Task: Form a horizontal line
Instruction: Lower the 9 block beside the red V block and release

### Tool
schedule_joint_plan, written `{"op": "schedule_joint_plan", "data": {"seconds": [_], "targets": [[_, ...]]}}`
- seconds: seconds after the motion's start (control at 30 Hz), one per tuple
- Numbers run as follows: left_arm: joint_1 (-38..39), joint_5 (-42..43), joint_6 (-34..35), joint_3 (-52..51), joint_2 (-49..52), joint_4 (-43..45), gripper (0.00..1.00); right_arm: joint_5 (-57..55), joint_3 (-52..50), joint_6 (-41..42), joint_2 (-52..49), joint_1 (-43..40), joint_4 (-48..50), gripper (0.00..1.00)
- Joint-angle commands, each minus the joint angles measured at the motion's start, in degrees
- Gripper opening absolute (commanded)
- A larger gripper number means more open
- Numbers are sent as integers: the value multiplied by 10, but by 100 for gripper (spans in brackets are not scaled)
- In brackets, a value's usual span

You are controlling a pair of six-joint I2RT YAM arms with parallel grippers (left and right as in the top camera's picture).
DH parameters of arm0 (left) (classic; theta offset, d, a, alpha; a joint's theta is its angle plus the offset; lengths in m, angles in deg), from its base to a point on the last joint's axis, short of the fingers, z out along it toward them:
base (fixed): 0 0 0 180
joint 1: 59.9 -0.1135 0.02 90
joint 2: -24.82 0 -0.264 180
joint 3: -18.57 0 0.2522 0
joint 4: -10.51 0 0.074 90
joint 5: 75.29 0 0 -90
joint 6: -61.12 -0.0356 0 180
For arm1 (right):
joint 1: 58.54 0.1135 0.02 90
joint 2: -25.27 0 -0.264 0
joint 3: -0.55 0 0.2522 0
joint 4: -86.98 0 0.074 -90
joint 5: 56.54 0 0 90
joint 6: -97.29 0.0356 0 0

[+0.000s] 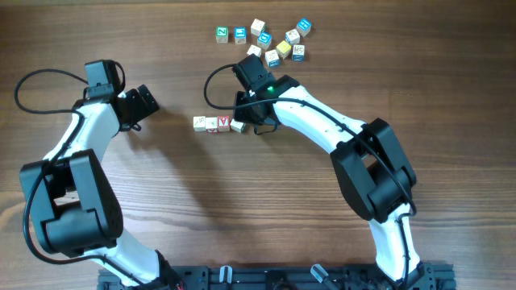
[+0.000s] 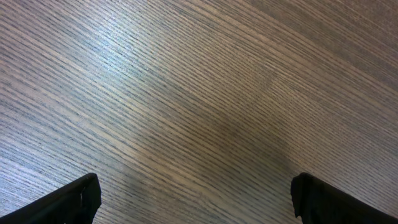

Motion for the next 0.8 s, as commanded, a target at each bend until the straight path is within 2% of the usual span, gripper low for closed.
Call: {"op": "schedule_joint_plan", "data": {"seconds": [0.0,0.03,0.07,0.23,0.33,0.6,0.77], "targets": [[-2,-7,-1,-3,4,2,100,-25,-2,3,-8,-1,0,4],[-2,-7,-1,-3,4,2,100,-89,-2,34,-8,-5,-12,4],[-2,-7,-1,-3,4,2,100,-95,-2,35,-8,-6,-13,4],[-2,-7,-1,-3,4,2,100,-59,-2,30,-8,-7,-59,5],[-2,-7,-1,-3,4,2,100,28,-2,30,-8,-6,-82,4],[-2,-7,-1,-3,4,2,100,2,-2,31,-8,-7,0,5],[-2,-7,-1,-3,4,2,100,-48,-2,31,-8,-7,-4,6]]}}
